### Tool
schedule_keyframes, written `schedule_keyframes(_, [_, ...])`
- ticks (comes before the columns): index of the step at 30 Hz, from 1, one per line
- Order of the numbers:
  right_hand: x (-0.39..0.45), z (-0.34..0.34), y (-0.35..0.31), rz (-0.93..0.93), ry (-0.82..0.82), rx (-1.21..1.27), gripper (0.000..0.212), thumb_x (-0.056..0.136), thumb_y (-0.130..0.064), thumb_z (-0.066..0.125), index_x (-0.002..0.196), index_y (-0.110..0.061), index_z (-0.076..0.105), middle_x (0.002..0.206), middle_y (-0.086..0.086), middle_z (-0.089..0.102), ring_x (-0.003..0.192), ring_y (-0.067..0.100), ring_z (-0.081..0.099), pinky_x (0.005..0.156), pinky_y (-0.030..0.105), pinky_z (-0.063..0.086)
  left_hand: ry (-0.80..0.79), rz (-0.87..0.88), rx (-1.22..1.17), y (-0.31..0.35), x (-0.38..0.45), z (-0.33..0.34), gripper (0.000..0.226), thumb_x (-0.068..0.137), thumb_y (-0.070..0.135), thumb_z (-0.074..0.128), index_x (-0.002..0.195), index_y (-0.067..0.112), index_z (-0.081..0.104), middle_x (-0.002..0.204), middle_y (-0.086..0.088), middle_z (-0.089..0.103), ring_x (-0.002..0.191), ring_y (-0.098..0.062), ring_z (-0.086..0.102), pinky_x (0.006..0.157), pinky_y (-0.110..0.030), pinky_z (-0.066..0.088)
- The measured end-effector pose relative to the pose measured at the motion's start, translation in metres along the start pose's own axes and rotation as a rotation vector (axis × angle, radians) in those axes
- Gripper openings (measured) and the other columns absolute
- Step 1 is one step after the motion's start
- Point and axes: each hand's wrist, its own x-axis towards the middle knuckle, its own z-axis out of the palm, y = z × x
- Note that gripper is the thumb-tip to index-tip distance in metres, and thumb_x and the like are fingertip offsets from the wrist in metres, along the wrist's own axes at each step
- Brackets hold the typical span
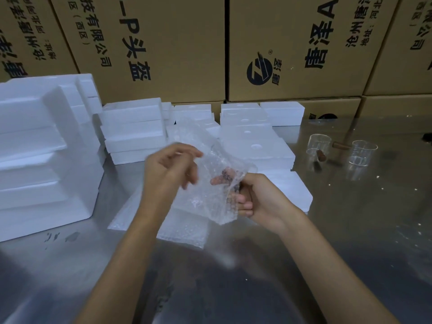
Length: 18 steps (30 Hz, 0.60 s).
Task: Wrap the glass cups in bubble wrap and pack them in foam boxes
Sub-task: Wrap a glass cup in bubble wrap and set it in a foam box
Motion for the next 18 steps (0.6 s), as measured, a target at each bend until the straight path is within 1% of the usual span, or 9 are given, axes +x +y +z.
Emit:
schedule_keyframes(2, [-0.005,-0.005,0.001,-0.004,-0.057,-0.017,0.038,0.098,-0.030,0.045,0.096,-0.013,0.079,0.050,-0.003,0.036,0.041,0.007,0.023,0.041,0.021,0.017,0.259,0.099,0.174,-0.003,0.005,-0.006,0.014,0.085,0.022,0.061,0.096,0.023,0.069,0.091,0.005,0.069,0.082,-0.009,0.062,0.067,-0.026,0.049])
schedule_keyframes(4, [-0.010,-0.007,0.001,-0.004,-0.081,-0.046,0.034,0.090,-0.031,0.051,0.094,-0.015,0.081,0.049,-0.002,0.038,0.041,0.007,0.024,0.041,0.020,0.018,0.306,0.053,0.322,-0.007,0.007,-0.008,0.036,0.087,0.039,0.064,0.122,0.032,0.057,0.124,0.015,0.058,0.114,-0.003,0.053,0.088,-0.019,0.043])
schedule_keyframes(6, [-0.013,-0.006,0.000,-0.016,-0.103,-0.064,0.031,0.083,-0.028,0.054,0.092,-0.017,0.081,0.055,0.003,0.045,0.044,0.009,0.026,0.043,0.023,0.019,0.196,-0.183,0.215,-0.008,0.007,-0.007,0.052,0.087,0.055,0.063,0.135,0.042,0.047,0.134,0.021,0.050,0.125,-0.001,0.047,0.092,-0.017,0.037])
schedule_keyframes(8, [-0.014,-0.003,0.000,-0.025,-0.133,-0.003,0.025,0.084,-0.022,0.057,0.093,-0.017,0.080,0.082,0.012,0.060,0.057,0.014,0.043,0.052,0.027,0.034,-0.008,-0.417,-0.080,-0.009,0.007,-0.007,0.057,0.084,0.065,0.062,0.135,0.041,0.053,0.133,0.019,0.059,0.125,-0.006,0.055,0.102,-0.028,0.040])
schedule_keyframes(10, [-0.013,-0.001,0.002,-0.038,-0.175,0.170,0.027,0.092,-0.024,0.059,0.105,-0.012,0.079,0.114,0.010,0.070,0.095,0.021,0.069,0.081,0.034,0.056,-0.239,-0.521,-0.300,-0.011,0.006,-0.004,0.054,0.087,0.065,0.058,0.131,0.033,0.063,0.131,0.006,0.066,0.122,-0.015,0.062,0.107,-0.041,0.044])
schedule_keyframes(12, [-0.012,0.002,0.006,-0.066,-0.203,0.287,0.033,0.096,-0.026,0.057,0.119,-0.009,0.073,0.131,0.012,0.066,0.121,0.027,0.063,0.102,0.041,0.050,-0.381,-0.543,-0.418,-0.010,0.001,0.005,0.058,0.091,0.065,0.053,0.134,0.027,0.061,0.135,-0.004,0.064,0.124,-0.022,0.061,0.101,-0.040,0.051])
schedule_keyframes(14, [-0.011,0.007,0.010,-0.083,-0.194,0.301,0.034,0.093,-0.028,0.060,0.119,-0.010,0.073,0.133,0.012,0.064,0.126,0.030,0.059,0.110,0.045,0.044,-0.404,-0.560,-0.488,-0.007,-0.003,0.018,0.062,0.091,0.065,0.053,0.135,0.023,0.061,0.136,-0.007,0.062,0.126,-0.023,0.059,0.092,-0.034,0.055])
schedule_keyframes(16, [-0.010,0.011,0.015,-0.088,-0.151,0.234,0.033,0.091,-0.035,0.061,0.112,-0.014,0.075,0.122,0.012,0.066,0.115,0.033,0.060,0.104,0.045,0.046,-0.395,-0.576,-0.531,-0.006,-0.007,0.027,0.057,0.090,0.061,0.058,0.130,0.021,0.066,0.134,-0.008,0.064,0.124,-0.023,0.061,0.089,-0.029,0.056])
schedule_keyframes(18, [-0.009,0.014,0.018,-0.078,-0.117,0.166,0.033,0.091,-0.043,0.061,0.106,-0.016,0.074,0.103,0.010,0.068,0.090,0.027,0.062,0.076,0.032,0.050,-0.371,-0.595,-0.574,-0.007,-0.010,0.032,0.053,0.089,0.055,0.063,0.127,0.018,0.068,0.132,-0.010,0.065,0.123,-0.024,0.062,0.089,-0.029,0.056])
